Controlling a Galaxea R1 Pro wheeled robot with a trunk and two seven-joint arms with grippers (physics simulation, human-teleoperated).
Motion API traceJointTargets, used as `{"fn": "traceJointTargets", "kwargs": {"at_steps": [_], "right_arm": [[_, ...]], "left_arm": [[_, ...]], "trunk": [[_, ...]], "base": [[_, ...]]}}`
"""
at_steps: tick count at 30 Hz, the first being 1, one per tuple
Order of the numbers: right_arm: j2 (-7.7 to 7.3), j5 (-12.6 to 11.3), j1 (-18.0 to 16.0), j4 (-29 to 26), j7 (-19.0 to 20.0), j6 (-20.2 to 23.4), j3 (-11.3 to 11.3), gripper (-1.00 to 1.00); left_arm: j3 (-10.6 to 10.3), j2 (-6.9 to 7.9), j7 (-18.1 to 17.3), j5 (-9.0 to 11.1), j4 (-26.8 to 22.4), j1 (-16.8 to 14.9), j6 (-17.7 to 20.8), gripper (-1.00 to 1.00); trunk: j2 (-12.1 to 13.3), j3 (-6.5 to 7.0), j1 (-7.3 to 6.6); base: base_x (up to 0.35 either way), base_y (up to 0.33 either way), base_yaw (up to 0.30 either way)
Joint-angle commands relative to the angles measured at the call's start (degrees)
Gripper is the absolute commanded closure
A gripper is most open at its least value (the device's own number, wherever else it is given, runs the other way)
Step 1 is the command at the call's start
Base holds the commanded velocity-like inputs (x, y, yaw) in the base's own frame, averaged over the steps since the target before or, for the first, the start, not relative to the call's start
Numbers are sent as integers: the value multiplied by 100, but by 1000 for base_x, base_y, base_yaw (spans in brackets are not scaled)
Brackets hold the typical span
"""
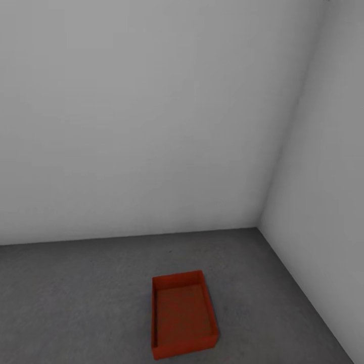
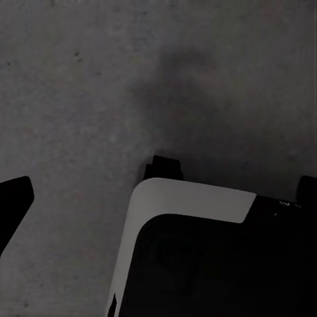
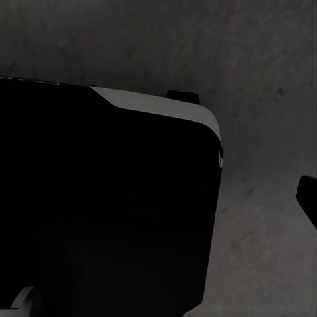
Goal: Move the two storage containers from the living room to the garage. In the garage, place one container on the floor and stack the other container on top of it (either order is fine).
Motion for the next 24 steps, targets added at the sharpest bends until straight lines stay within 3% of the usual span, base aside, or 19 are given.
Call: {"fn": "traceJointTargets", "kwargs": {"at_steps": [1,11,24], "right_arm": [[4,-59,-7,19,-9,-36,49,-100],[11,-103,-7,14,-51,32,33,-100],[-63,-88,-7,11,-41,42,39,-100]], "left_arm": [[-39,2,-21,58,1,-3,3,-100],[-38,2,-21,58,1,-3,3,-100],[-36,2,-21,60,1,-3,3,-100]], "trunk": [[-4,4,0],[-4,89,0],[-4,104,0]], "base": [[0,0,0],[0,0,0],[0,0,0]]}}
